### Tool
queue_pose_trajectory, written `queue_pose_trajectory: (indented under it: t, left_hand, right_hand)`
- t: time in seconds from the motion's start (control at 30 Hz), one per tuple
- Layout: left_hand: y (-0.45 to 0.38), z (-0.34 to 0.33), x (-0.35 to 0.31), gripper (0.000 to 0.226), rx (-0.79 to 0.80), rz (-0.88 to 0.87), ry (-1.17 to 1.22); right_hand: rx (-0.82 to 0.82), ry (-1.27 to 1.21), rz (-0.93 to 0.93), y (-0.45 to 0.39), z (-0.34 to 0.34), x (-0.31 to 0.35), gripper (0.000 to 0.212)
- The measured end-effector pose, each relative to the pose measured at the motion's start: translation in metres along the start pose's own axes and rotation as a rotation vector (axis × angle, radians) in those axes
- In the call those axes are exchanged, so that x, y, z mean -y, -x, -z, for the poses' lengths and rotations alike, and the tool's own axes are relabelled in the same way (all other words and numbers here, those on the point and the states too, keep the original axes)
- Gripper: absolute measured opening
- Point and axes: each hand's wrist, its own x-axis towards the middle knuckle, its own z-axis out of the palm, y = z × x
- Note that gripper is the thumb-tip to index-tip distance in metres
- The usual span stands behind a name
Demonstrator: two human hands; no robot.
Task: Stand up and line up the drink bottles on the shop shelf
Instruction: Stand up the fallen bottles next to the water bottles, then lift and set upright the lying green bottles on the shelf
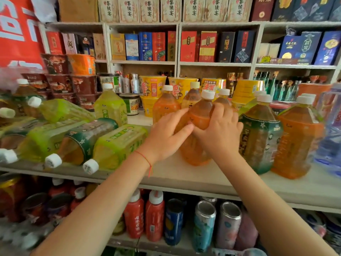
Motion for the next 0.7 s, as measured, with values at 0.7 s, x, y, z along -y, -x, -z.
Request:
queue_pose_trajectory:
  t: [0.7]
  left_hand:
    - [0.071,0.152,0.145,0.04,0.042,0.075,-0.634]
  right_hand:
    - [0.264,0.041,0.767,0.089,-0.078,0.179,0.118]
